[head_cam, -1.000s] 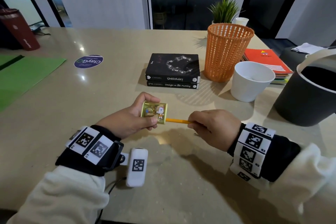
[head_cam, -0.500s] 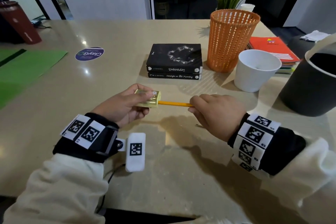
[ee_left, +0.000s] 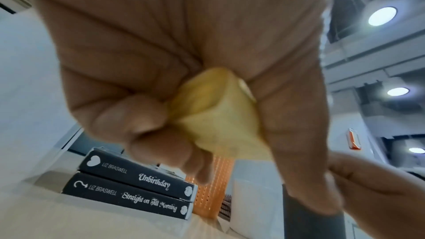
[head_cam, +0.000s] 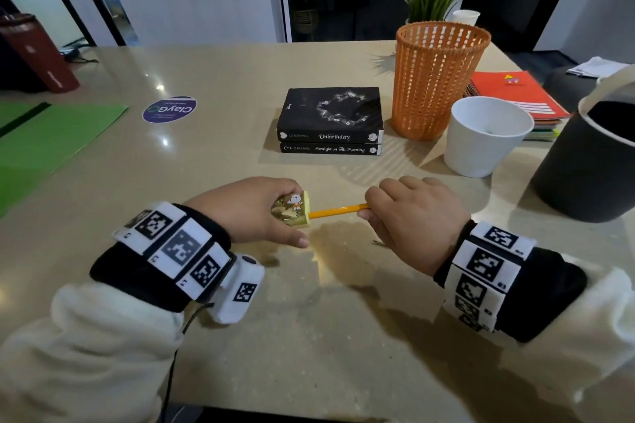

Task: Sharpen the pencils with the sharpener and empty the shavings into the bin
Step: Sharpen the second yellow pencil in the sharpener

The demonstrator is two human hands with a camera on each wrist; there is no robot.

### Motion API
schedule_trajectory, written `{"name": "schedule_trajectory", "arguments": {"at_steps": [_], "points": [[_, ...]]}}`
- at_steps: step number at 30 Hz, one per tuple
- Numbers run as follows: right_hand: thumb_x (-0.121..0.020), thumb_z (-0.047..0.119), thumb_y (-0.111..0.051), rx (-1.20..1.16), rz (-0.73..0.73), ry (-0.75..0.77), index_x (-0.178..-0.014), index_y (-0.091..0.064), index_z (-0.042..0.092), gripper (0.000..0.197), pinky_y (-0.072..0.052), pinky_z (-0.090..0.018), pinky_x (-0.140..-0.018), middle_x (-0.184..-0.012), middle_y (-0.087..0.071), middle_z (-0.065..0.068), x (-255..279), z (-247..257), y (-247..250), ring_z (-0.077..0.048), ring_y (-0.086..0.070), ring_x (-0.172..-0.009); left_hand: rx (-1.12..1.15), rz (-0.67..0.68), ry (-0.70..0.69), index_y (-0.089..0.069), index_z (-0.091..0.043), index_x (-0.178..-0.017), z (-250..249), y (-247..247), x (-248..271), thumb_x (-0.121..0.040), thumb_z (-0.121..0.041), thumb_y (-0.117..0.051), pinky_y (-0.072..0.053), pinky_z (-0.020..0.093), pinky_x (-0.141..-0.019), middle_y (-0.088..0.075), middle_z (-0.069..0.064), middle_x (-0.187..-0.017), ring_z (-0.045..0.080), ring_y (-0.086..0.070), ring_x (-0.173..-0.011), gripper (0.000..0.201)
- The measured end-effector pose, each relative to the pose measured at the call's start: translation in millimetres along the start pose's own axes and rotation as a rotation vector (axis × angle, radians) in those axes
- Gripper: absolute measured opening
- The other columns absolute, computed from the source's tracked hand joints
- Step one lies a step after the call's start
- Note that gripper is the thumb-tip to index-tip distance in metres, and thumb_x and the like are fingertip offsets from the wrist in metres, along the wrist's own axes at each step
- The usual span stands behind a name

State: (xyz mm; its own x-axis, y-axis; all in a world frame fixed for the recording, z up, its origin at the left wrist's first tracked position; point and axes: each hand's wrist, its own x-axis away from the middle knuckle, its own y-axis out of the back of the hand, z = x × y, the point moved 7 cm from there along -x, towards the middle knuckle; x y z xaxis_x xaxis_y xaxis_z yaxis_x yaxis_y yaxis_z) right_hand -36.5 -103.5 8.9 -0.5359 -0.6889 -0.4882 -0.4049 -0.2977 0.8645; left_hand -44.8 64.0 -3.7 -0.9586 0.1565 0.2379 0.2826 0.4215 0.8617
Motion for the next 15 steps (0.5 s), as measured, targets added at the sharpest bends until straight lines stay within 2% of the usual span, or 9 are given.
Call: {"name": "schedule_trajectory", "arguments": {"at_steps": [3, 5, 7, 9, 11, 13, 15], "points": [[-0.088, 0.039, -0.032, -0.01, 0.018, -0.001, -0.067, -0.053, 0.013, 0.039, -0.025, -0.022, -0.041, -0.05, -0.051, 0.0, 0.9, 0.2, 0.2, -0.024, -0.044, -0.037, -0.103, -0.06, -0.038, -0.044, -0.035, -0.083, -6.2, 4.1, -2.9, -0.068, -0.044, -0.075, -0.034, 0.025, -0.058, -0.051, -0.014, -0.075, 0.002, -0.049, -0.068, 0.036], [-0.089, 0.041, -0.03, -0.024, 0.077, -0.036, -0.065, -0.049, 0.015, 0.04, -0.013, -0.013, -0.04, -0.044, -0.044, 0.004, 1.5, -2.3, -2.9, -0.02, -0.03, -0.032, -0.116, -0.078, -0.056, -0.043, -0.035, -0.078, -8.5, 7.4, -5.4, -0.069, -0.041, -0.075, -0.037, 0.026, -0.059, -0.053, -0.012, -0.076, 0.004, -0.052, -0.069, 0.033], [-0.09, 0.044, -0.025, -0.019, 0.134, -0.08, -0.064, -0.046, 0.017, 0.043, -0.005, -0.012, -0.043, -0.041, -0.033, 0.006, -1.0, -5.7, -4.4, -0.016, -0.019, -0.031, -0.141, -0.089, -0.082, -0.042, -0.036, -0.077, -11.5, 7.0, -8.3, -0.069, -0.039, -0.075, -0.04, 0.028, -0.062, -0.053, -0.012, -0.077, 0.007, -0.053, -0.071, 0.034], [-0.088, 0.05, -0.01, -0.015, 0.218, -0.091, -0.069, -0.042, 0.019, 0.048, -0.008, -0.016, -0.04, -0.045, -0.035, 0.006, 0.0, -5.3, -11.4, -0.016, -0.024, -0.034, -0.159, -0.108, -0.11, -0.042, -0.034, -0.08, -13.8, 5.9, -10.9, -0.07, -0.037, -0.075, -0.041, 0.029, -0.065, -0.052, -0.011, -0.078, 0.01, -0.052, -0.073, 0.034], [-0.085, 0.054, 0.002, -0.002, 0.295, -0.078, -0.077, -0.034, 0.023, 0.049, -0.016, -0.023, -0.04, -0.058, -0.051, 0.004, 5.1, -5.7, -21.1, -0.02, -0.039, -0.046, -0.166, -0.122, -0.129, -0.044, -0.032, -0.083, -14.2, 4.9, -12.2, -0.07, -0.035, -0.075, -0.043, 0.031, -0.067, -0.052, -0.011, -0.08, 0.013, -0.053, -0.075, 0.034], [-0.091, 0.051, -0.008, -0.045, 0.288, -0.081, -0.08, -0.035, 0.021, 0.042, -0.019, -0.023, -0.04, -0.062, -0.054, 0.004, 5.7, -5.8, -21.2, -0.022, -0.043, -0.05, -0.155, -0.126, -0.128, -0.044, -0.033, -0.088, -11.6, 5.0, -11.3, -0.069, -0.035, -0.075, -0.045, 0.031, -0.068, -0.054, -0.011, -0.081, 0.013, -0.055, -0.076, 0.036], [-0.093, 0.045, -0.021, -0.085, 0.258, -0.11, -0.077, -0.041, 0.017, 0.038, -0.017, -0.019, -0.036, -0.052, -0.049, 0.005, 3.9, -3.2, -13.7, -0.022, -0.037, -0.039, -0.139, -0.125, -0.091, -0.041, -0.032, -0.095, -7.1, 7.8, -9.4, -0.069, -0.034, -0.076, -0.047, 0.03, -0.067, -0.056, -0.011, -0.081, 0.012, -0.057, -0.073, 0.044]]}}
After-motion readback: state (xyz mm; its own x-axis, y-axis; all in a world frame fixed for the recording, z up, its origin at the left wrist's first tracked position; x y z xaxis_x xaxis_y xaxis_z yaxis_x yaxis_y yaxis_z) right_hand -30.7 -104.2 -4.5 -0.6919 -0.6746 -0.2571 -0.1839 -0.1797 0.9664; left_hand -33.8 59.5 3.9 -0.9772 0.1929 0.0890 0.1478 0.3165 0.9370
